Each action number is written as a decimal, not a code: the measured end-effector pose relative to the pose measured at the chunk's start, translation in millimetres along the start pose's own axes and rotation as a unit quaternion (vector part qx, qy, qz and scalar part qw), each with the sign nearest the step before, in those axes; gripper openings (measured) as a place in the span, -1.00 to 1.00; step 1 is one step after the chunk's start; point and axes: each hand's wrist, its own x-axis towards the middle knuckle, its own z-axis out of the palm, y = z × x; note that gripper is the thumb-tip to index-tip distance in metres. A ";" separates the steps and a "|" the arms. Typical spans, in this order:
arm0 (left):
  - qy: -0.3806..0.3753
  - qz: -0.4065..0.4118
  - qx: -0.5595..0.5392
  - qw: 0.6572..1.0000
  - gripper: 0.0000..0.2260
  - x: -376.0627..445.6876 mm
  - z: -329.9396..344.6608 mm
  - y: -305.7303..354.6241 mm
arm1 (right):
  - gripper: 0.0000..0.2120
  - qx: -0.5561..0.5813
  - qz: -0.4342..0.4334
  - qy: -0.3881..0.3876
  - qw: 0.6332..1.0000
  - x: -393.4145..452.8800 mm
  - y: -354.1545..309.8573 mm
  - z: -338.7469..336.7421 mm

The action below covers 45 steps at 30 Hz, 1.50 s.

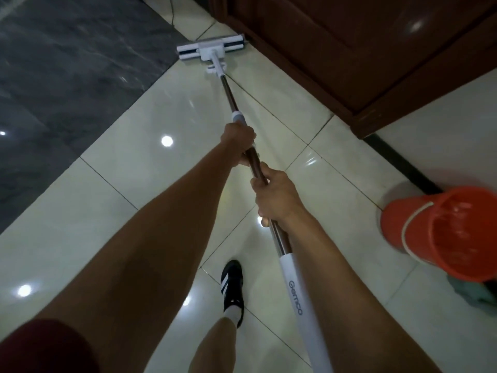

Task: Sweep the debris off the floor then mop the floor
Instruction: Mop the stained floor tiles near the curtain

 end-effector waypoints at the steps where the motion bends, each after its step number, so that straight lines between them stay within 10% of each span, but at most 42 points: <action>1: 0.001 0.000 0.002 1.000 -0.73 -6.0 4.0 -3.3 | -0.68 -0.002 0.002 0.001 1.000 -6.2 4.8 -1.3; 29: -0.063 -0.056 0.004 0.996 -0.66 -360.0 202.5 -395.3 | -0.63 -0.034 0.023 -0.014 0.999 -436.3 386.4 -24.5; 45: -0.072 -0.044 0.007 0.996 -0.86 -302.0 167.8 -313.0 | -0.70 0.011 0.024 0.024 0.999 -364.0 314.7 -21.8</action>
